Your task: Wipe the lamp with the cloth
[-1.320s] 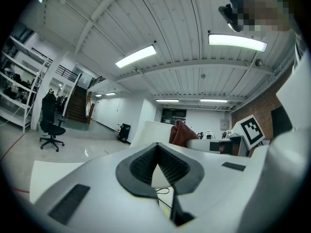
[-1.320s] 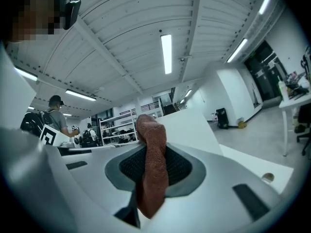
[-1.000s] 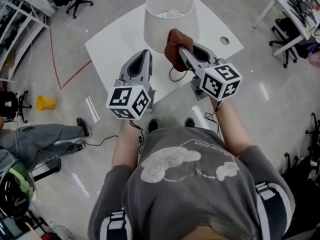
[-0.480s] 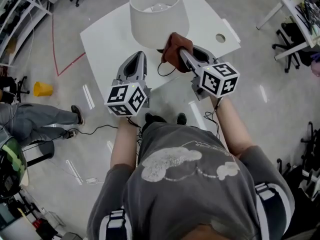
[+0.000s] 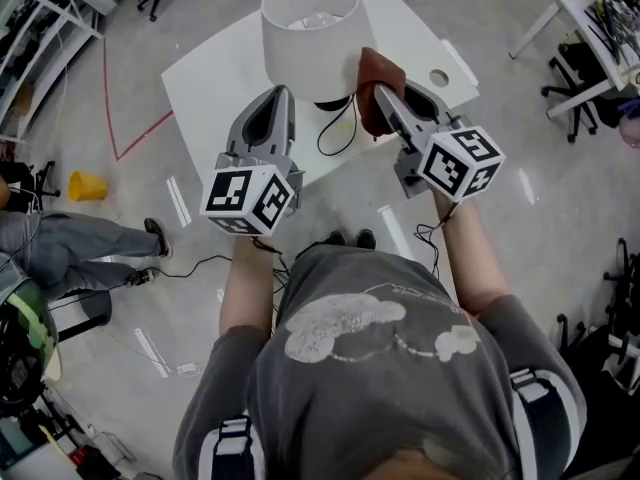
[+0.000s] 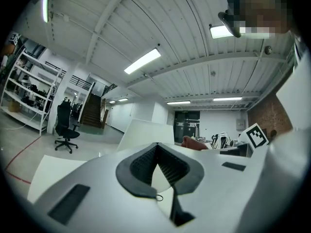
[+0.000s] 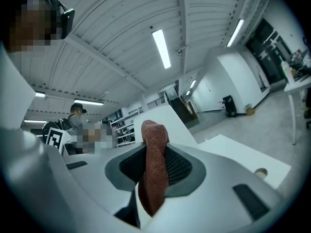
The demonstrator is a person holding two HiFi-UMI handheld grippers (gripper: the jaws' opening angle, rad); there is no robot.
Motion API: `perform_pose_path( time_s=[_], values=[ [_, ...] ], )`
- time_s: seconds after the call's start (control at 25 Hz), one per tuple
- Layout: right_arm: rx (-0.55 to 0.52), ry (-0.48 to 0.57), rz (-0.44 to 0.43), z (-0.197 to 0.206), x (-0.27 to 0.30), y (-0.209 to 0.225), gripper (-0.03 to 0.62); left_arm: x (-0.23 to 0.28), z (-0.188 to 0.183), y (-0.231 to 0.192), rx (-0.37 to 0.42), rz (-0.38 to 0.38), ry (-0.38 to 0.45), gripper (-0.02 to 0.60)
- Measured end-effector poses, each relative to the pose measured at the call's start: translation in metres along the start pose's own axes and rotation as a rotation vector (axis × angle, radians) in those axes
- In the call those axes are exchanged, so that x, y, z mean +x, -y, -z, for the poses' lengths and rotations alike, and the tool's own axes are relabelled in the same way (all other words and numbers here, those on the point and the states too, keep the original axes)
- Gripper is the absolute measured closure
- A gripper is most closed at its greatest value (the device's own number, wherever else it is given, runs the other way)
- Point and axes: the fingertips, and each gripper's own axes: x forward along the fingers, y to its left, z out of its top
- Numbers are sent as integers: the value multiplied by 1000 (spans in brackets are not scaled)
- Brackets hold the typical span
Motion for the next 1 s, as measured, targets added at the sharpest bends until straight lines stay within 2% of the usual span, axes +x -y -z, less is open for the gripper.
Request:
perform_pose_path(
  time_s=[0.28, 0.56, 0.8, 1.0],
  values=[
    [-112, 74, -48, -55, 10, -32, 508, 13, -21, -13, -5, 26, 32, 575],
    [-131, 75, -77, -69, 26, -31, 508, 25, -25, -9, 0, 46, 29, 575],
    [-116, 48, -134, -68, 33, -2, 508, 37, -19, 3, 46, -17, 28, 575],
    [-58, -17, -242, -51, 43, 12, 508, 39, -8, 5, 31, -133, 31, 575]
  ],
)
